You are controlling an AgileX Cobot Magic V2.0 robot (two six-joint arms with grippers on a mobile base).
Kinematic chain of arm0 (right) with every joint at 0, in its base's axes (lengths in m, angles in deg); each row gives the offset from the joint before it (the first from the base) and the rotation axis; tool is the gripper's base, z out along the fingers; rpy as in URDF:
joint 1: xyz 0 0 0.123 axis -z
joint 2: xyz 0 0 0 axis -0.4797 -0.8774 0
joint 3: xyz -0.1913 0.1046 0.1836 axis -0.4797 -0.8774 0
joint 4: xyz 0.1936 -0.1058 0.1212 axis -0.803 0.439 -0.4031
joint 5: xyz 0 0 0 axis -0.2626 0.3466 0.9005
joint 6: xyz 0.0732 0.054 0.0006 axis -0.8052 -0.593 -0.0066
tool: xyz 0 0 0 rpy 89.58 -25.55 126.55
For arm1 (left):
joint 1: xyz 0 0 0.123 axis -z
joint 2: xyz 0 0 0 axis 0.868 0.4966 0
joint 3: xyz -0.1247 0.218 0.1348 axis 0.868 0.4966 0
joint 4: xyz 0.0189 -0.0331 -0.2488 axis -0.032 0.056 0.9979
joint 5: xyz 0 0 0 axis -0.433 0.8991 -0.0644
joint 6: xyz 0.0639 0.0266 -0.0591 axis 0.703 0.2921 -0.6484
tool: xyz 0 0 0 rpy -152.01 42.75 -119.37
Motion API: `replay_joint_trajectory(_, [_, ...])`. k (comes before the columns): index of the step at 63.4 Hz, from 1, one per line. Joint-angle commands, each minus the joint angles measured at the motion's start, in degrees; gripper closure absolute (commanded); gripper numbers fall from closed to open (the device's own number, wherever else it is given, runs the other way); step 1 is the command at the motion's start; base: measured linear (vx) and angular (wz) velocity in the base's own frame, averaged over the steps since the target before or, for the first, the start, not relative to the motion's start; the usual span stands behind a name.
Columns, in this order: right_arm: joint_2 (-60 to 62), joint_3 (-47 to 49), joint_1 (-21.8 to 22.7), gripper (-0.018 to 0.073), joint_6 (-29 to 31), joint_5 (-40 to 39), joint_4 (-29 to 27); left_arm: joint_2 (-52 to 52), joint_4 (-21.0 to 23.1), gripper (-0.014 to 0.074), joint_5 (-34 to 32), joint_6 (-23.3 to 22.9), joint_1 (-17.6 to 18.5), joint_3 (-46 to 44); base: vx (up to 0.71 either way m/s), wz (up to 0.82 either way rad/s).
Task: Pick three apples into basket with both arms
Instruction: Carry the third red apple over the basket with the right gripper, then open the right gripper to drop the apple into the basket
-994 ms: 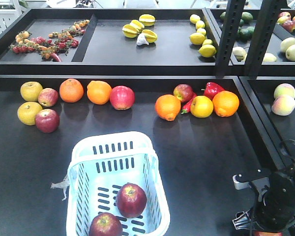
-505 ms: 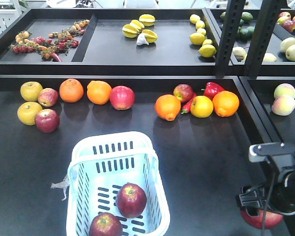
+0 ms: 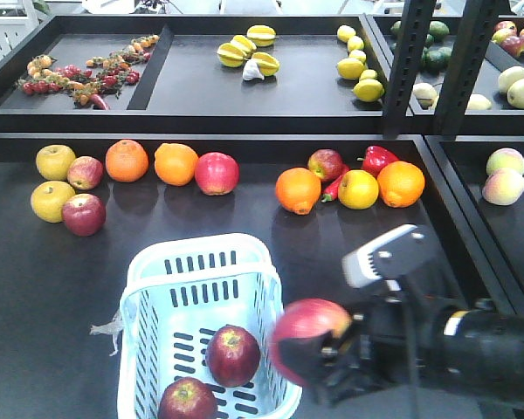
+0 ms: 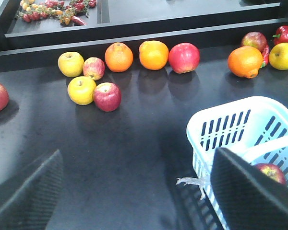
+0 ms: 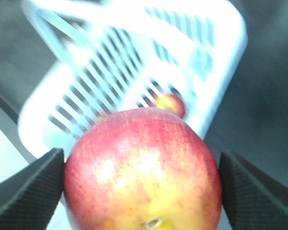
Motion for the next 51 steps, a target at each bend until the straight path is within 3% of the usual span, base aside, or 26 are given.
replay_joint_trajectory(1, [-2.4,4.0,-4.5,0.0155,4.2,-7.1,-4.4,0.3,-1.1,0.0007,-3.1,-0.5,0.2,-1.4,0.00,0.00])
replay_joint_trajectory(8, [-8.5,8.1,-7.6,0.0148,4.8,-7.7,-4.5,0.3,-1.1,0.0007,-3.1,-0.5,0.2,-1.4,0.00,0.00])
replay_joint_trajectory(15, [-15.0,11.6,-7.5,0.0113,4.8,-7.3,-4.4,0.3,-1.1,0.0007,-3.1,-0.5,0.2,-1.4,0.00,0.00])
replay_joint_trajectory(34, [-20.0,13.9,-7.5,-0.0096,4.8,-8.9,-4.4,0.3,-1.1,0.0007,-3.1,-0.5,0.2,-1.4,0.00,0.00])
replay_joint_trajectory(51, [-20.0,13.9,-7.5,-0.0102,4.7,-8.8,-4.4,0.3,-1.1,0.0007,-3.1,-0.5,0.2,-1.4,0.00,0.00])
